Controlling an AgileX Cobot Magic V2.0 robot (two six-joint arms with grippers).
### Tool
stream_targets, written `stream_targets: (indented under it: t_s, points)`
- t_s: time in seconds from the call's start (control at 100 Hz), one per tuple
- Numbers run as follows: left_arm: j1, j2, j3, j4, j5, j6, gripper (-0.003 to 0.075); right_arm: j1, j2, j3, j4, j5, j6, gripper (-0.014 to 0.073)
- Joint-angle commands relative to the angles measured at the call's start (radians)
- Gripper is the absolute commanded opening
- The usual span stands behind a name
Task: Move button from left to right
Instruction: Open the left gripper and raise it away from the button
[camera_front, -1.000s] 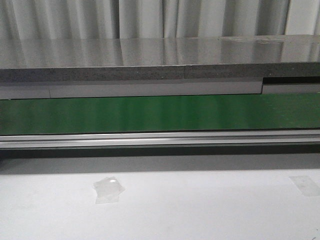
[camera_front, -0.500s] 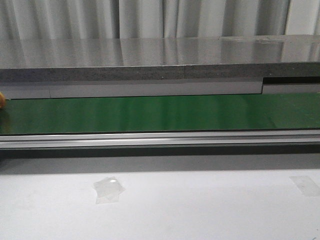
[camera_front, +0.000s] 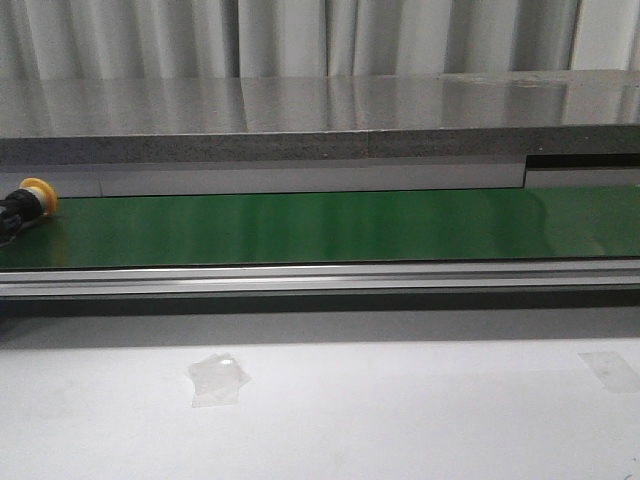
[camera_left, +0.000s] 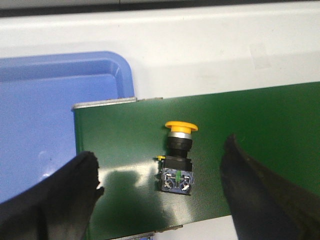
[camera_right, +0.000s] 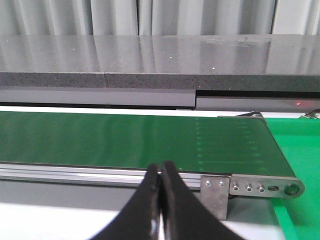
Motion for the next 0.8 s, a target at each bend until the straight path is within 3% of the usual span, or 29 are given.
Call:
stream_targets:
  t_s: [0.0,0.15,0.35,0.62,0.79]
  points:
    - [-0.006,-0.092,-0.026,-0.039,-0.063,0.003,0.0494,0.002,-0.017,-0.015,-0.007,-0.083,-0.001,-0.0101]
    - [-0.006,-0.221,0.031,-0.045,-0.169,0.023,0.0494,0.002,-0.017,-0.015,-0.007,-0.083,-0.001,-0.0101]
    - [-0.006,-0.419,0.247,-0.149,-0.351,0.102,0.0495,0.002,-0.017,-0.015,-0.007,-0.083,-0.001,-0.0101]
    - [-0.006,-0.688,0.611,-0.375,-0.627,0.34,0.0495,0.002,-0.017,-0.015,-0.007,-0.083,-0.001,-0.0101]
    - [-0.006,-0.849,0.796,-0.49,-0.695,0.452,0.0495,0.002,-0.017,-0.015,-0.007,-0.083,-0.001,-0.0101]
